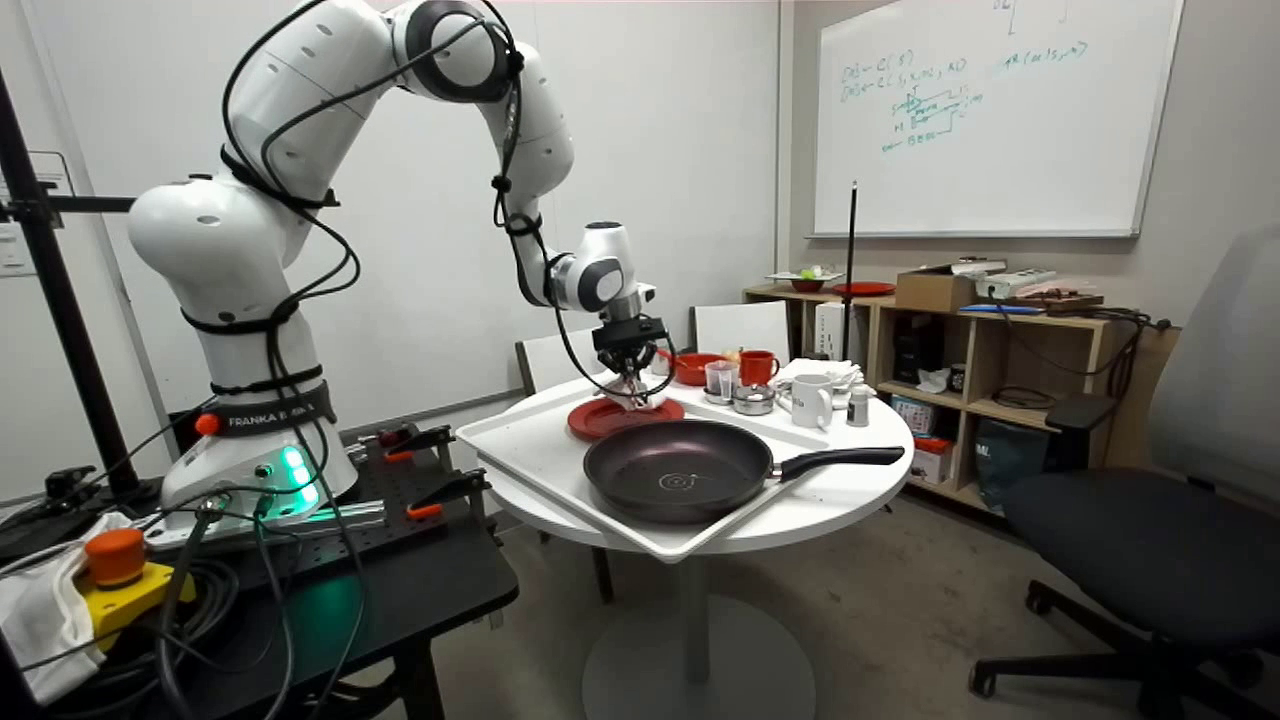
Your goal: Use the cloth to wipe the brown plate
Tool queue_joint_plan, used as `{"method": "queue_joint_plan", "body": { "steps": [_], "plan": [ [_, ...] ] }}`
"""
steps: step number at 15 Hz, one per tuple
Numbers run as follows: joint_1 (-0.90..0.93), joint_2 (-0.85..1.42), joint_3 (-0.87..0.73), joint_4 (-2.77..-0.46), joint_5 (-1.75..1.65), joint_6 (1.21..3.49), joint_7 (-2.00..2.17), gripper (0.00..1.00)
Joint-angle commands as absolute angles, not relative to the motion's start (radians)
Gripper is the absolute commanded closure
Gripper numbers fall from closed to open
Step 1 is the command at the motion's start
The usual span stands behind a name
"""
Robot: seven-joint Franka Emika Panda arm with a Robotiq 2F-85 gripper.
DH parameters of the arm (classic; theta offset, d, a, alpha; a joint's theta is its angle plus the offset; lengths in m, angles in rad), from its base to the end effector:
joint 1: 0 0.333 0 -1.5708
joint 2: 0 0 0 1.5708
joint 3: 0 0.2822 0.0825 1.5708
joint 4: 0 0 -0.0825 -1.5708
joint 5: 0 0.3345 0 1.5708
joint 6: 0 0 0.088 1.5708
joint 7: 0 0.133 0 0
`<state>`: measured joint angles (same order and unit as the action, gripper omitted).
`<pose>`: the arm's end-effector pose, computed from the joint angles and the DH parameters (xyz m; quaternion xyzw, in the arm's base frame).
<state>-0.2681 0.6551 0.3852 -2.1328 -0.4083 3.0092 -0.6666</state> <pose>0.5444 0.0972 0.1404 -0.8477 -0.5060 -0.1588 0.0117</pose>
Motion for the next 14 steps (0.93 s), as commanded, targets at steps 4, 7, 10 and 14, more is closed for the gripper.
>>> {"method": "queue_joint_plan", "body": {
  "steps": [4, 7, 10, 14],
  "plan": [
    [-0.125, 0.745, 0.259, -1.971, -0.340, 2.978, -0.622, 0.97],
    [-0.105, 0.789, 0.230, -1.913, -0.332, 2.956, -0.602, 0.97],
    [-0.093, 0.831, 0.213, -1.874, -0.336, 2.935, -0.594, 0.97],
    [-0.071, 0.876, 0.194, -1.837, -0.342, 2.917, -0.589, 0.97]
  ]
}}
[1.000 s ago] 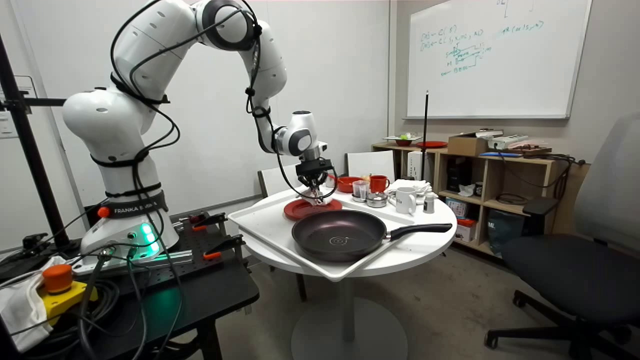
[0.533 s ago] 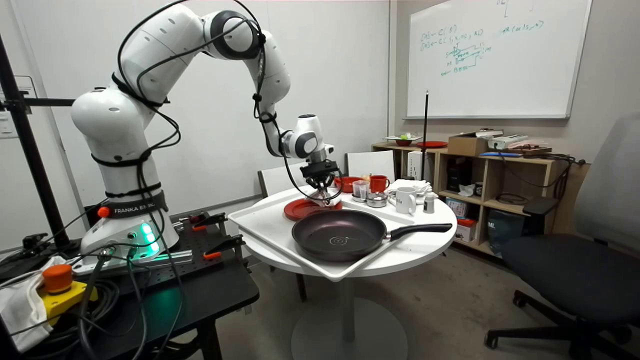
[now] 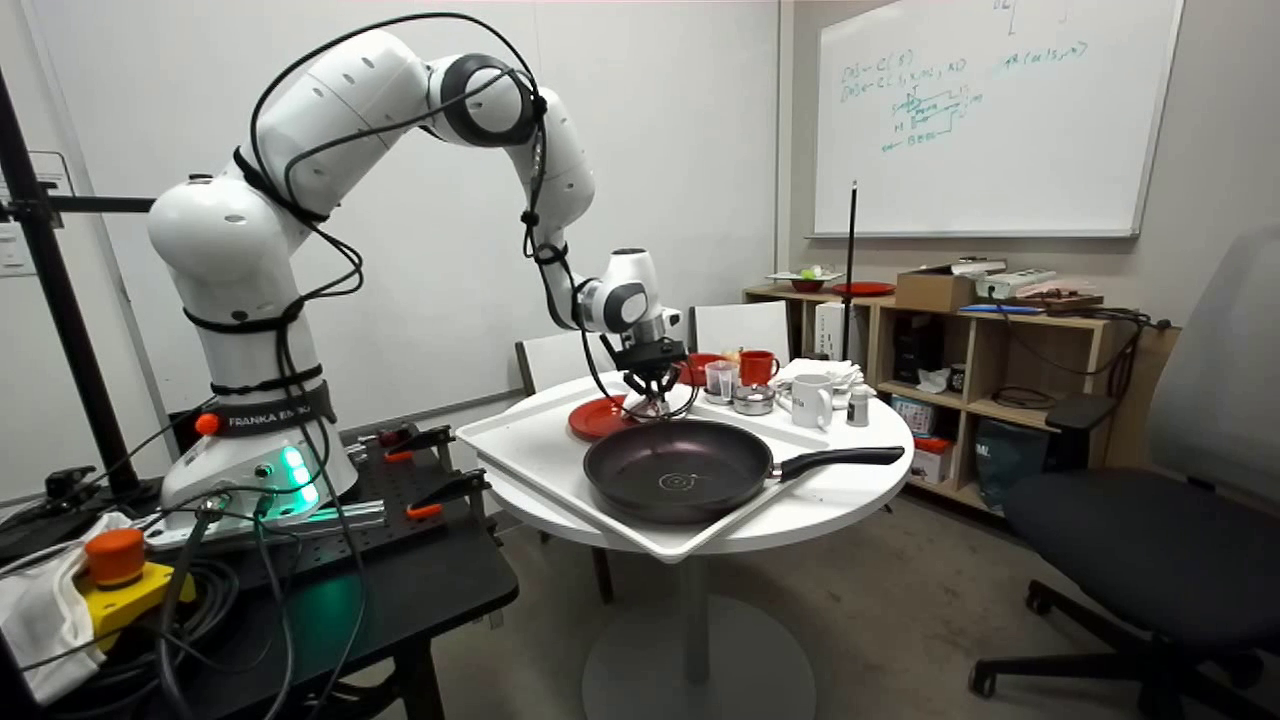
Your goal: Use the cloth to wipe the brown plate
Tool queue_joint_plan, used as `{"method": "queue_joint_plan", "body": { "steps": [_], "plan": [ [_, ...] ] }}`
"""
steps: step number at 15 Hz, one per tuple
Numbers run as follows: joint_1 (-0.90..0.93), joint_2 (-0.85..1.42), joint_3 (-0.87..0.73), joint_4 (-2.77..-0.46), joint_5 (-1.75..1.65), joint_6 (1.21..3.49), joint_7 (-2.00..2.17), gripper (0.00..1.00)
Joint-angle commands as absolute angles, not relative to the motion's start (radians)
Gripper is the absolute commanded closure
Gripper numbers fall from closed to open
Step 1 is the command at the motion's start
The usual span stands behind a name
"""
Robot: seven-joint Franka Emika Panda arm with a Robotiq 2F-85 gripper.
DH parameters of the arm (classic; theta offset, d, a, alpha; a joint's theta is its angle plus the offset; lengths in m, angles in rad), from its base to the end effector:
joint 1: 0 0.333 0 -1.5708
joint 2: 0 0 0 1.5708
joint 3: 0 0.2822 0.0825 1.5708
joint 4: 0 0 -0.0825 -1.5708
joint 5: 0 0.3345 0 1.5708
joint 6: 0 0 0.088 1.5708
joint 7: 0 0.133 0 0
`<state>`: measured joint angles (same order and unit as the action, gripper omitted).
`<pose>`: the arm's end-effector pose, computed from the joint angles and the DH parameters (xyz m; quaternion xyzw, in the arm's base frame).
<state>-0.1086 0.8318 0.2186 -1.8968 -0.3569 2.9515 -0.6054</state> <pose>0.5858 0.0845 0.0907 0.8775 0.4614 0.1304 0.0118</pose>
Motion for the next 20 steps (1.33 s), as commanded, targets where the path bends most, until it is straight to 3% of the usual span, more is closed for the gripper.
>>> {"method": "queue_joint_plan", "body": {
  "steps": [1, 20],
  "plan": [
    [-0.063, 0.885, 0.189, -1.831, -0.344, 2.913, -0.588, 0.97],
    [0.021, 0.883, 0.167, -1.869, -0.378, 2.925, -0.599, 0.97]
  ]
}}
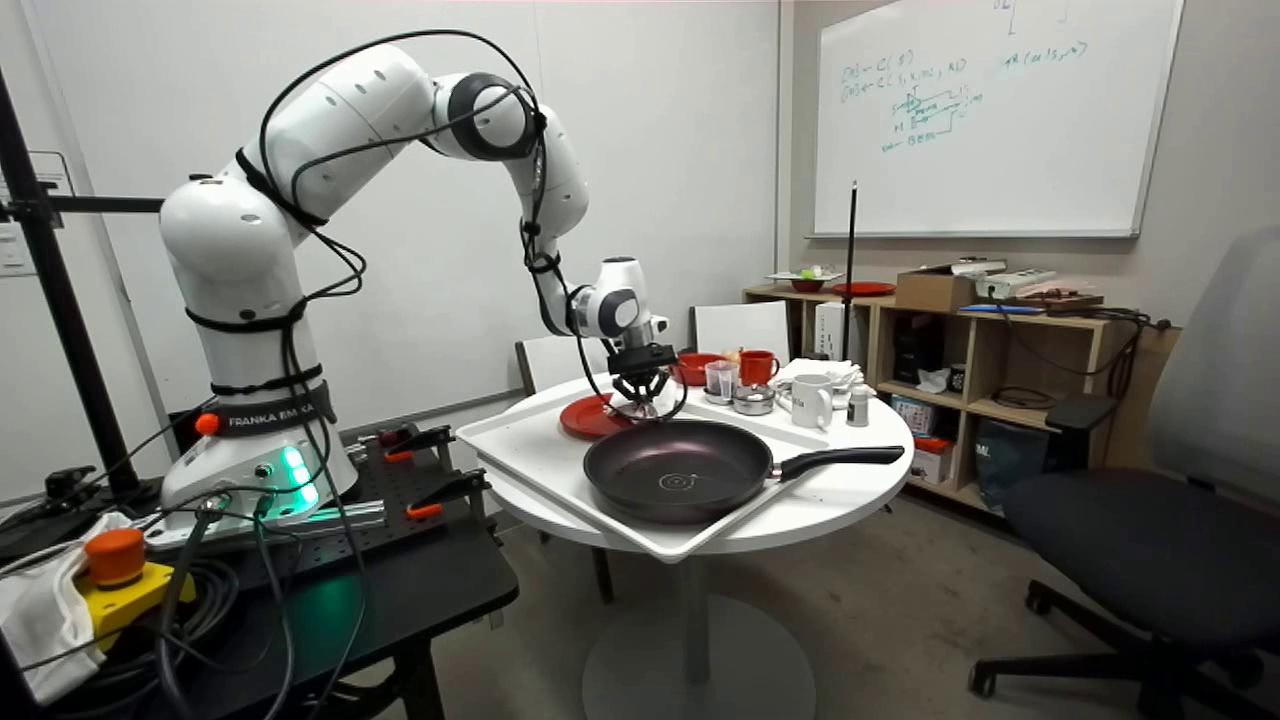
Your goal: Use the cloth to wipe the brown plate
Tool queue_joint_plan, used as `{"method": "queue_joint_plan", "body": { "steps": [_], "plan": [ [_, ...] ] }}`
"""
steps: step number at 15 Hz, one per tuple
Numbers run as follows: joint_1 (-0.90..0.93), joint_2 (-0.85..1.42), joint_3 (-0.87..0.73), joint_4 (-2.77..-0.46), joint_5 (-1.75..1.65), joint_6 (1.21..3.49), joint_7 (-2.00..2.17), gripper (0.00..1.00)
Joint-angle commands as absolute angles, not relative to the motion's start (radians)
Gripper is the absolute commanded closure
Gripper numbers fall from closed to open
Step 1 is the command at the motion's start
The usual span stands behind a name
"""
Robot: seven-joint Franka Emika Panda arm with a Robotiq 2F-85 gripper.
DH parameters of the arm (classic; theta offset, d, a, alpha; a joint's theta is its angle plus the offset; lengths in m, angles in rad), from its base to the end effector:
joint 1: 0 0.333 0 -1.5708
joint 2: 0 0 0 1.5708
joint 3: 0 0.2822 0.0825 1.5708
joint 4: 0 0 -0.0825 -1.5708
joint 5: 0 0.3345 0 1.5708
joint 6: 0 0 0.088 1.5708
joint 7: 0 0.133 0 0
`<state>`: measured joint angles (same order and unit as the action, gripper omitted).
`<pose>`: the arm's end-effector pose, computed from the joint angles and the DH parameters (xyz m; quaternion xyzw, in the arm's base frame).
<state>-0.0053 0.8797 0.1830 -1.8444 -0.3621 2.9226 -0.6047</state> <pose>0.5823 0.1232 0.0728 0.8605 0.4966 0.1127 0.0161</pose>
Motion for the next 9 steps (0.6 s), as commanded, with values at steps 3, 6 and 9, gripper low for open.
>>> {"method": "queue_joint_plan", "body": {
  "steps": [3, 6, 9],
  "plan": [
    [0.033, 0.874, 0.166, -1.898, -0.393, 2.934, -0.606, 0.97],
    [0.043, 0.861, 0.166, -1.925, -0.411, 2.945, -0.610, 0.97],
    [0.031, 0.834, 0.188, -1.958, -0.413, 2.964, -0.619, 0.97]
  ]
}}
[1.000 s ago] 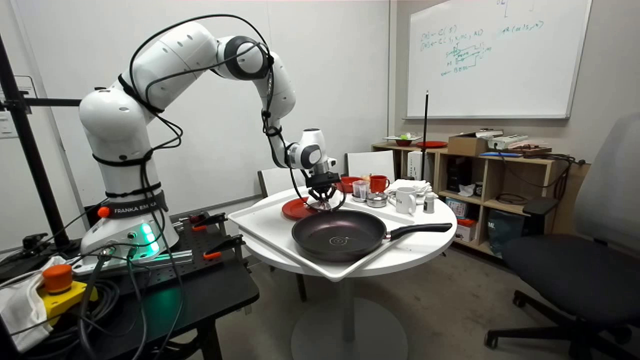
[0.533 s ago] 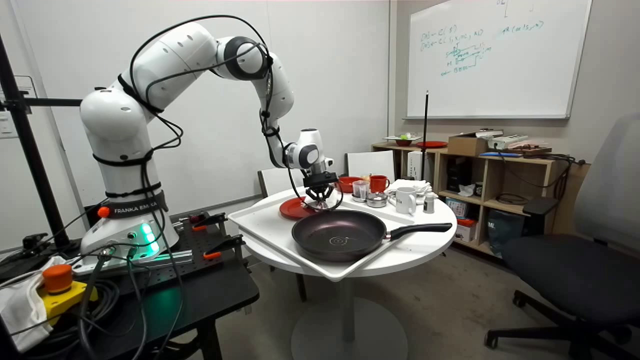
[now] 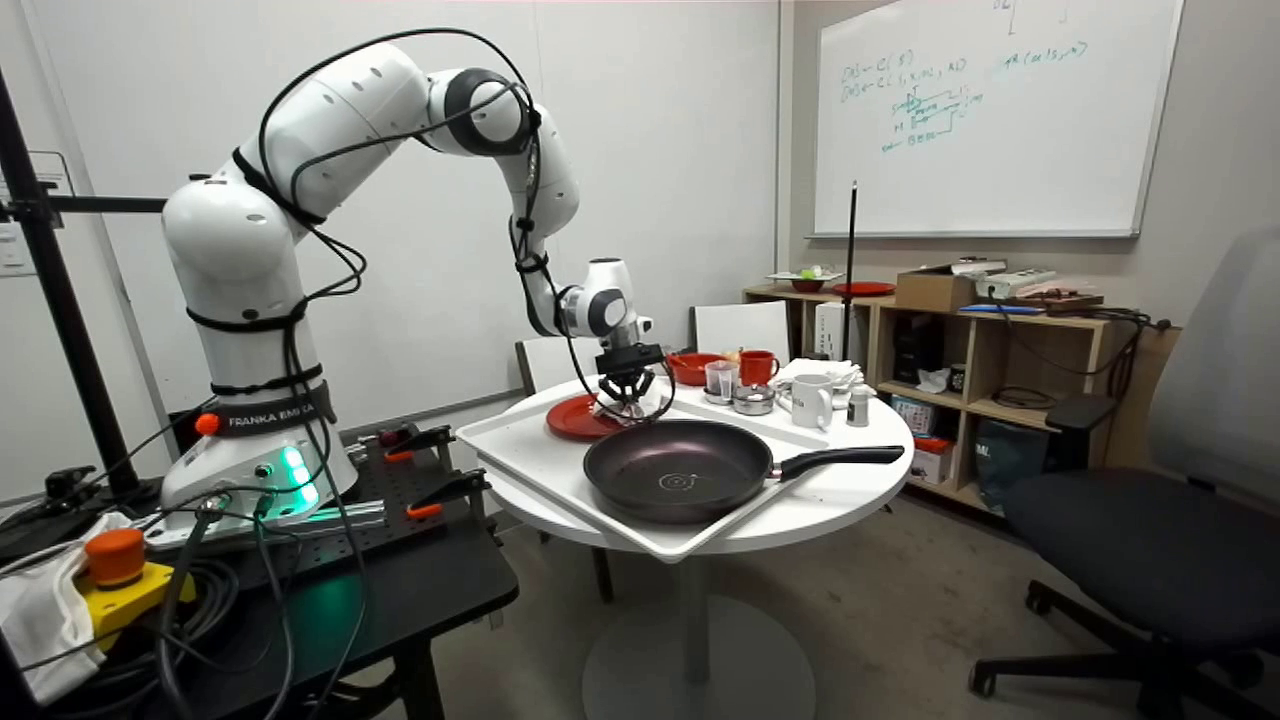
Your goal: Use the cloth to wipe the brown plate
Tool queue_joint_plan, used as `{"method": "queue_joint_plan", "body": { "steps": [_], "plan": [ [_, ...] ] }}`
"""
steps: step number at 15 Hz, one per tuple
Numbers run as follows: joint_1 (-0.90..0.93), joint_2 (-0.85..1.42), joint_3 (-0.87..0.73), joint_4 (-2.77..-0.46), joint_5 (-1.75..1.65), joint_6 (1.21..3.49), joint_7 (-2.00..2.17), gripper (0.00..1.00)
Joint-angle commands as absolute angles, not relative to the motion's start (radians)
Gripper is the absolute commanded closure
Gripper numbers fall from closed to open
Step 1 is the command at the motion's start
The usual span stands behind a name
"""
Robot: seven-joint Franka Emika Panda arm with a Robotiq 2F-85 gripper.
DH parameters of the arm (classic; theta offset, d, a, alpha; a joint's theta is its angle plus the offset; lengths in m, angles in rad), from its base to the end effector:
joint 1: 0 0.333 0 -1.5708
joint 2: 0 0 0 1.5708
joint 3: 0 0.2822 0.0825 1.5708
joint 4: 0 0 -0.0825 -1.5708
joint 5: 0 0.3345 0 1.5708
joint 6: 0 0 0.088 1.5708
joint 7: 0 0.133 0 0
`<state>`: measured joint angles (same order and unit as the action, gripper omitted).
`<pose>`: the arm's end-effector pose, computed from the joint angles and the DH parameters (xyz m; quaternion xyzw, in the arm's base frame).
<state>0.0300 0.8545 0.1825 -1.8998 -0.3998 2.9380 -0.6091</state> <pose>0.5630 0.1455 0.0715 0.8398 0.5322 0.1059 0.0160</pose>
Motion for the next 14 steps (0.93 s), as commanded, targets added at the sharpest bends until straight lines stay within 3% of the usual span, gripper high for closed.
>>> {"method": "queue_joint_plan", "body": {
  "steps": [1, 14],
  "plan": [
    [0.027, 0.823, 0.196, -1.973, -0.411, 2.974, -0.621, 0.97],
    [0.038, 0.771, 0.204, -2.076, -0.419, 3.011, -0.616, 0.97]
  ]
}}
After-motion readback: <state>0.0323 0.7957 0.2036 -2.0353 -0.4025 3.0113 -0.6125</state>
